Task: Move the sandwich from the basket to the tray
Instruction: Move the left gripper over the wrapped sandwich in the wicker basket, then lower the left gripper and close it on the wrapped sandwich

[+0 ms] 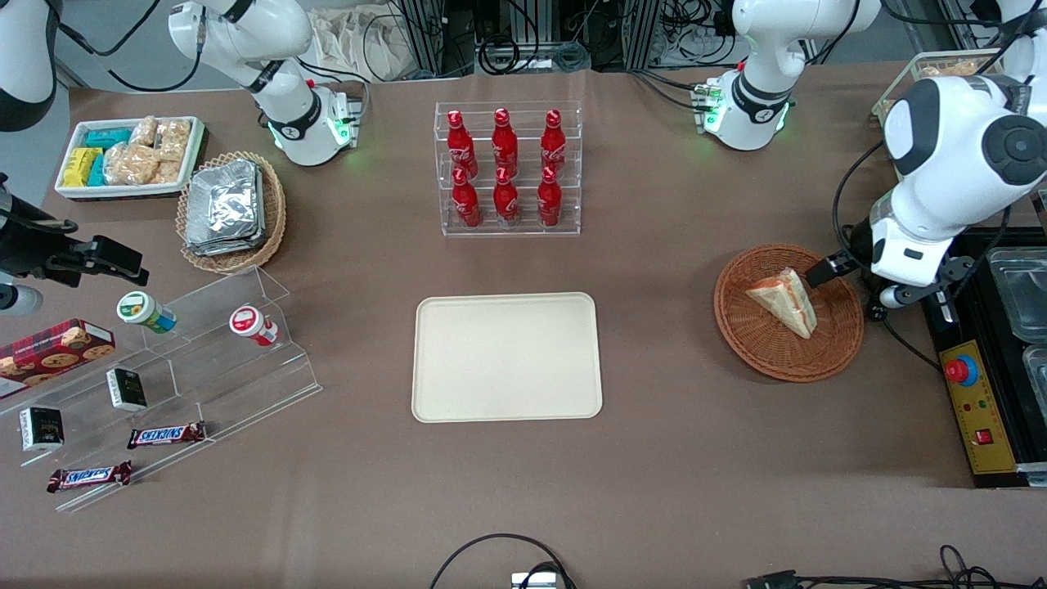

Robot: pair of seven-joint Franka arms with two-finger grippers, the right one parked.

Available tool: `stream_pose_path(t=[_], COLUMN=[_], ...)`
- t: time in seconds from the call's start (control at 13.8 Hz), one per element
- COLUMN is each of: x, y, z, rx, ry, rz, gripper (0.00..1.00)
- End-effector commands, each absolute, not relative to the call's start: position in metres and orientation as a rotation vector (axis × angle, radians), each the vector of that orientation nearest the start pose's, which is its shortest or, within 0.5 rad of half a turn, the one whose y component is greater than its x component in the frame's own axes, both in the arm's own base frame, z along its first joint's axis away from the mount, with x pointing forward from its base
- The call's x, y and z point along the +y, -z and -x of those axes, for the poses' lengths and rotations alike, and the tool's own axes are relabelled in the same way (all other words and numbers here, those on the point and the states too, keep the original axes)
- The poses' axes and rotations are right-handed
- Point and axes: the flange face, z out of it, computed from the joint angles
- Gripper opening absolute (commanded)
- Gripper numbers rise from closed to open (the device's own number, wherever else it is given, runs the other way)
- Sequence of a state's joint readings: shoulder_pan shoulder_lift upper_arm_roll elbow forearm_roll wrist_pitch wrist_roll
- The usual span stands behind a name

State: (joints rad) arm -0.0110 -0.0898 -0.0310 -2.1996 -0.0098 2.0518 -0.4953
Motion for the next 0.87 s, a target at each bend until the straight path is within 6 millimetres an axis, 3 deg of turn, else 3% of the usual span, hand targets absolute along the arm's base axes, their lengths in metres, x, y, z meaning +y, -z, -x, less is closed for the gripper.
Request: stream_pose_path(t=[0.0,0.8], x=[-0.023,-0.026], y=[-0.402,-0.298], z=[-0.490,-0.461], rx=[-0.831,-1.100], ry=[-0.042,0.039], rz=[3.013,2.951], gripper=[1.00,1.00])
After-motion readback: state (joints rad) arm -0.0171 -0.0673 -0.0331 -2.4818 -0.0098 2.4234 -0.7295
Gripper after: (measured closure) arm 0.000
